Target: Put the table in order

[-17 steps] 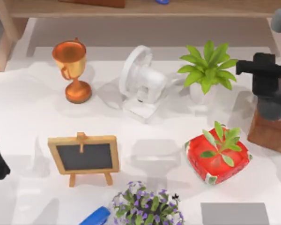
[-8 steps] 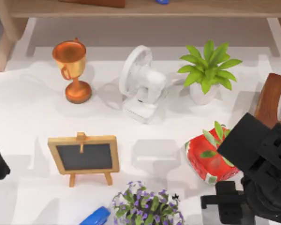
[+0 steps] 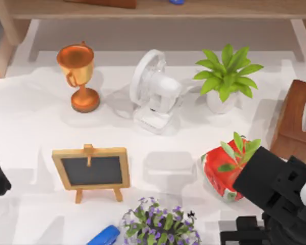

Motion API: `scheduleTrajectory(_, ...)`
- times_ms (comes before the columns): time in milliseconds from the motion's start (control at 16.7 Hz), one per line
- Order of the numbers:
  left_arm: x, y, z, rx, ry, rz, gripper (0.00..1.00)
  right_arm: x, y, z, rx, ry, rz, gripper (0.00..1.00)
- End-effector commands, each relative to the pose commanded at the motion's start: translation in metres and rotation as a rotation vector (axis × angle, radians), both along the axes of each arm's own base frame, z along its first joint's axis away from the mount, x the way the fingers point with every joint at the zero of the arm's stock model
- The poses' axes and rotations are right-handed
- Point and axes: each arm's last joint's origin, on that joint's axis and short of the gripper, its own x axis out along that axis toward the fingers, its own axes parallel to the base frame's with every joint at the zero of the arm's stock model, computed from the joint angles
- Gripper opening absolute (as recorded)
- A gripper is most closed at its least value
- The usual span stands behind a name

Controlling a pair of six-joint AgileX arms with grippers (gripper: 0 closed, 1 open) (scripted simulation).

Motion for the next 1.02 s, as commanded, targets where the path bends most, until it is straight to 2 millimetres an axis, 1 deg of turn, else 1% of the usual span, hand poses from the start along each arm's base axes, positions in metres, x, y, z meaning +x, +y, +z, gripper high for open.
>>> scheduleTrajectory(240,0.000,0.000,0.000,0.000,0.000,0.000,1.00,0.001,0.000,0.005,0.016,-0.013,0.001,0.00)
scheduleTrajectory(360,0.000,0.000,0.000,0.000,0.000,0.000,1.00,0.000,0.002,0.015,0.037,-0.033,0.009,0.00)
scheduleTrajectory(780,0.000,0.000,0.000,0.000,0.000,0.000,1.00,-0.009,0.000,0.060,0.116,-0.106,0.015,0.00)
scheduleTrajectory(900,0.000,0.000,0.000,0.000,0.000,0.000,1.00,-0.011,-0.001,0.066,0.125,-0.115,0.020,0.00)
scheduleTrajectory(1020,0.000,0.000,0.000,0.000,0.000,0.000,1.00,-0.012,-0.001,0.067,0.126,-0.112,0.028,0.00)
